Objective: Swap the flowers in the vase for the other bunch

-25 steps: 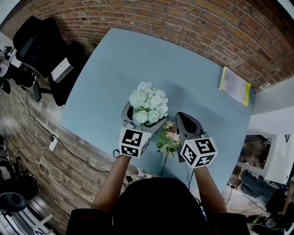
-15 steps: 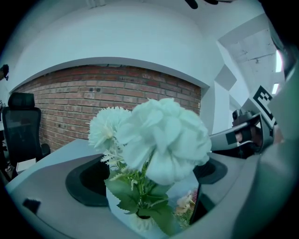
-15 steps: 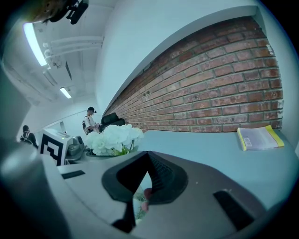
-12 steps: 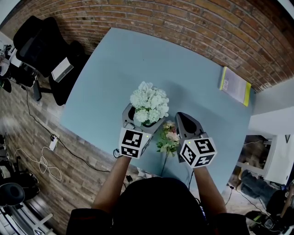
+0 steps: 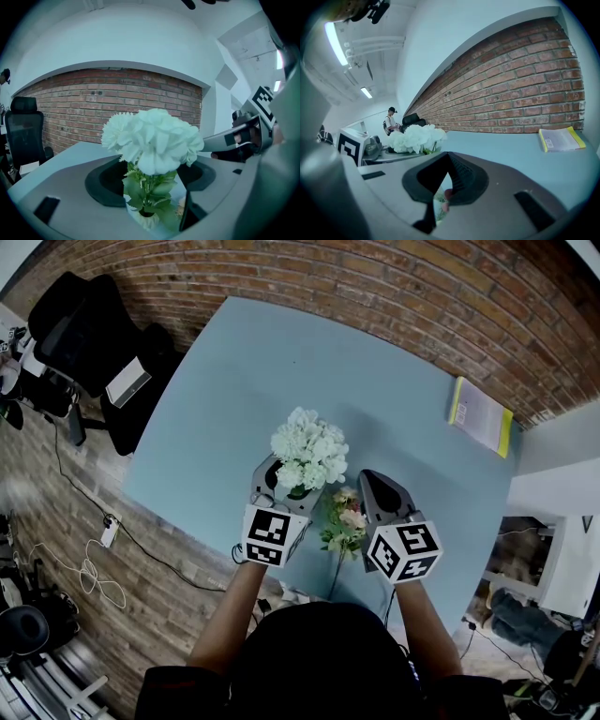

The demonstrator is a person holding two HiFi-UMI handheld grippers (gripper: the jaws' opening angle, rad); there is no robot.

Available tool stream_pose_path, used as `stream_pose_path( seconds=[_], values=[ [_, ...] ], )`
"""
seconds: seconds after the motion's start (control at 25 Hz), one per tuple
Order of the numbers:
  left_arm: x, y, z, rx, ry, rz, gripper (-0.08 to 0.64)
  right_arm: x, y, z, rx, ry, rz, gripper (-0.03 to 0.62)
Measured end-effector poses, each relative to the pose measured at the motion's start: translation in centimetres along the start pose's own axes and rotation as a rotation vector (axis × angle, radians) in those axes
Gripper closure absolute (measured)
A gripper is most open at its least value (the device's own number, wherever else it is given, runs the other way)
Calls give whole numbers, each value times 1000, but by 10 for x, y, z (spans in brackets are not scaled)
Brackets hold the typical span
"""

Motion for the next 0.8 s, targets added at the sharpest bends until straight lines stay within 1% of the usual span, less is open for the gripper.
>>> stream_pose_path(
  seconds=[0.16,0.36,0.52,0.8],
  values=[
    [-2,0,0,10,8,-13,265,1,-1,1,-2,4,-7,580],
    [-4,0,-1,23,9,-25,298,1,-3,0,-8,5,-14,578],
    [-6,0,-1,27,10,-30,312,2,-4,0,-8,3,-15,578],
    [-7,0,-1,26,9,-33,314,1,-4,0,-8,4,-16,580]
  ],
)
Point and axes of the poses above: the fingertips, and each gripper's own axes: x forward along the fingers, y to its right, z out of its underside, the point moved 2 cm from there along -x, backward along the fingers, and after that the axes turned 15 degrees about -y, right-handed, at the moved point
